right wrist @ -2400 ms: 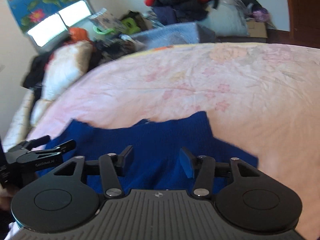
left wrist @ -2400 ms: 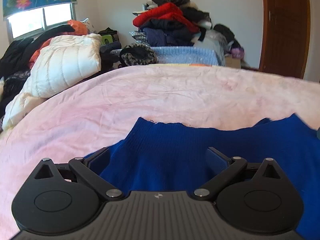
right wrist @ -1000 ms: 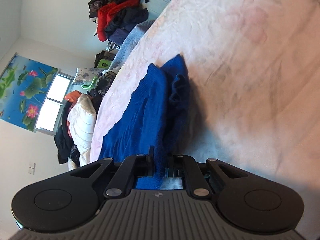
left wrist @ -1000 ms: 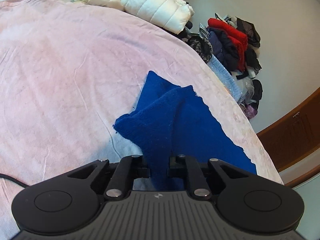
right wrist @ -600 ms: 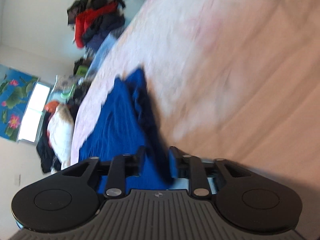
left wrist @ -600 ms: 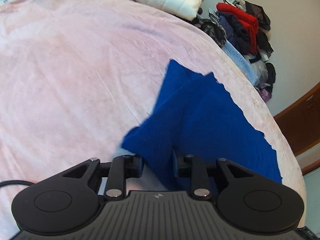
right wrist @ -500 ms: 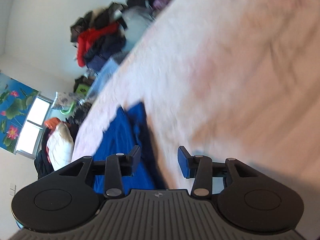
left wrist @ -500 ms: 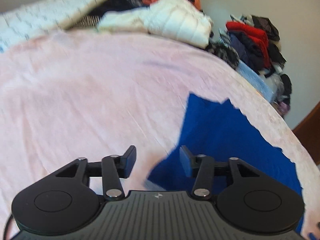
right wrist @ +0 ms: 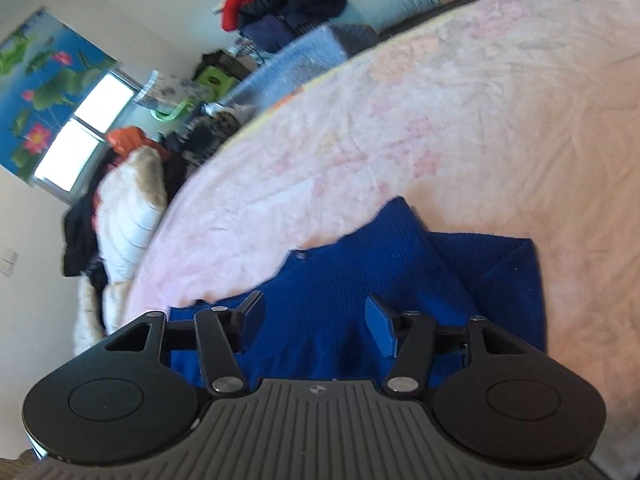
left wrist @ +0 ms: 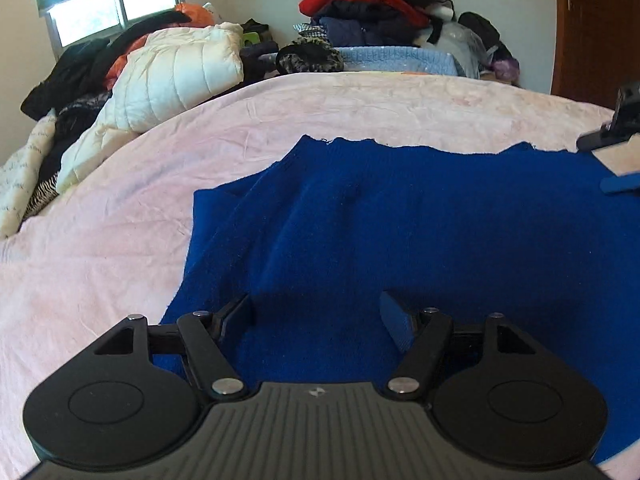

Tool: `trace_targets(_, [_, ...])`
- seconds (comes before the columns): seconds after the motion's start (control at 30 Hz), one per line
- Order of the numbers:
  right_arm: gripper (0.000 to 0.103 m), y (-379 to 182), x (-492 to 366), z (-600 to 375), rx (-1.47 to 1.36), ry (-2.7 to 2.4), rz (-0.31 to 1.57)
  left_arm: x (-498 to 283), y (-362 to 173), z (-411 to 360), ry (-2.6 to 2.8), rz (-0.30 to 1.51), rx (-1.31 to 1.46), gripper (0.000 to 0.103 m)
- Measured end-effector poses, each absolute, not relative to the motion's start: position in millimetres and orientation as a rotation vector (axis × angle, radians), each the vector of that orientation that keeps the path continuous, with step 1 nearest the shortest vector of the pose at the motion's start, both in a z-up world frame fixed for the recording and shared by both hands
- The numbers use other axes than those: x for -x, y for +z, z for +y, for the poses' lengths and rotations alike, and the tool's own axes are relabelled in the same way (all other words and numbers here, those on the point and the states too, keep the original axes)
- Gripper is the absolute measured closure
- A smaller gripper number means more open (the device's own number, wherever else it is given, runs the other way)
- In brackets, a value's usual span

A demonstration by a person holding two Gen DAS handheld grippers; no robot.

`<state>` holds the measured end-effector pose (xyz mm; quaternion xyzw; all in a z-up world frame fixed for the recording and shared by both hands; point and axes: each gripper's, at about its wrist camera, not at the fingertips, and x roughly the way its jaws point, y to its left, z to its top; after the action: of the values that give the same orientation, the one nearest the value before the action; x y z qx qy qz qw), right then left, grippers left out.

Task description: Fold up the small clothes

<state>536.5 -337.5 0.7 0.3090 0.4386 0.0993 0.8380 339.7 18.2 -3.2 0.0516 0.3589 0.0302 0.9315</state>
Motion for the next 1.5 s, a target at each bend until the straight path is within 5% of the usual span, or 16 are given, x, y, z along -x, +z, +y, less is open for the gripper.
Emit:
trace_targets(0.07, [0.055, -8, -537, -339, -0.627, 0.22, 0.911, -339, -6, 24, 0.054, 0.733, -0.085, 0.026])
trace_targets(0.3, [0.067, -7, -547, -355, -0.709, 0.182, 0.943, -342, -9, 30, 0.039, 0.732, -0.04, 0.023])
trace_targets(0.57, [0.035, 20, -523, -309, -0.497, 0.333, 0.897, -342, -9, 28, 0.044, 0.727, -0.039, 0.023])
trace_targets(0.73, [0.043, 2, -530, -315, -0.472, 0.265, 0.9, -343, -9, 31, 0.036, 0.728, -0.033, 0.02])
trace_targets(0.9, [0.039, 26, -495, -310, -0.457, 0.303, 0.836, -322, 5, 46, 0.057, 0.683, 0.04, 0.02])
trace_targets(1.03, [0.029, 37, -439, -307, -0.404, 0.443, 0.785, -280, 19, 79, 0.066, 0.67, 0.25, 0.02])
trace_targets(1.23, [0.027, 2, -399, -299, -0.188, 0.407, 0.743, -238, 3, 132, 0.193, 0.729, 0.693, 0.02])
trace_targets(1.5, [0.006, -10, -380, -269, 0.003, 0.416, 0.646, -249, -4, 144, 0.234, 0.716, 0.877, 0.016])
